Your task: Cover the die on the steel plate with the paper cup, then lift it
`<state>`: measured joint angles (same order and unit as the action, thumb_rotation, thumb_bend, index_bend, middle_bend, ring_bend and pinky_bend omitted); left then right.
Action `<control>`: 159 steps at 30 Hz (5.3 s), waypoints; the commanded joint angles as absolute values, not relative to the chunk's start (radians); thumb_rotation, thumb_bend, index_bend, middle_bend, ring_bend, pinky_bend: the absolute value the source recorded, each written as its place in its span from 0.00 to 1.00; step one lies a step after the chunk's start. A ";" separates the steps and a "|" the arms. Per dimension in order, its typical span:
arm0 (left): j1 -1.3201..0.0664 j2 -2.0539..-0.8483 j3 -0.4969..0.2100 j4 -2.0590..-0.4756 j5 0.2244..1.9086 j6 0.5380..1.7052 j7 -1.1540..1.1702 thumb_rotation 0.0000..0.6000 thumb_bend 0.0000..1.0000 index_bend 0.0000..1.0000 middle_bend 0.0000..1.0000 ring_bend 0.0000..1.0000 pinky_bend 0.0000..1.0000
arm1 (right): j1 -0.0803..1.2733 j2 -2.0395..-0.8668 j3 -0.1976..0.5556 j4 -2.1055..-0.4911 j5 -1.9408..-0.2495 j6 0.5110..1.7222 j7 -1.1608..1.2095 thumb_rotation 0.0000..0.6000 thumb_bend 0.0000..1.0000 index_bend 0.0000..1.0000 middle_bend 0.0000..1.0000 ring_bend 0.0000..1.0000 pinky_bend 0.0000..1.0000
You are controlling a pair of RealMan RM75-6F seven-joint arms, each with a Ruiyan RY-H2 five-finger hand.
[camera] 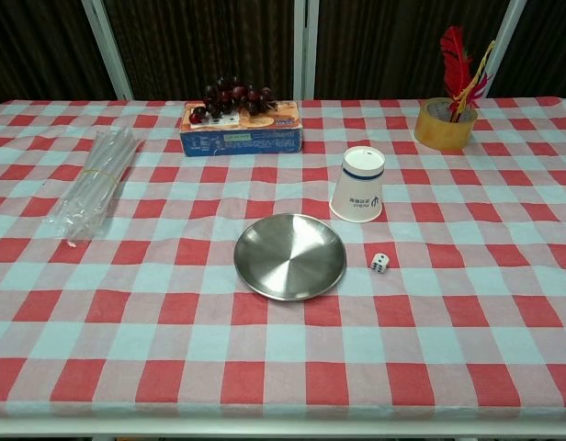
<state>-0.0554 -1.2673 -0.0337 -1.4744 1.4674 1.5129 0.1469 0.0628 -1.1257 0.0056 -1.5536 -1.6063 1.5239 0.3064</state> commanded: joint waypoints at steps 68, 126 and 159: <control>-0.055 -1.269 -0.045 -1.455 1.444 1.495 0.110 1.00 0.00 0.22 0.16 0.02 0.02 | 0.736 -1.595 0.089 -1.356 -1.498 0.800 -0.073 1.00 0.33 0.63 0.94 0.93 0.95; -0.044 -1.267 -0.041 -1.469 1.436 1.491 0.118 1.00 0.00 0.22 0.16 0.02 0.02 | 0.804 -1.705 0.254 -1.136 -1.168 0.738 0.193 1.00 0.20 0.40 0.23 0.01 0.06; -0.043 -1.249 -0.038 -1.479 1.459 1.506 0.126 1.00 0.00 0.22 0.16 0.02 0.02 | 0.854 -1.767 0.138 -1.231 -1.447 0.806 0.281 1.00 0.26 0.58 0.29 0.03 0.06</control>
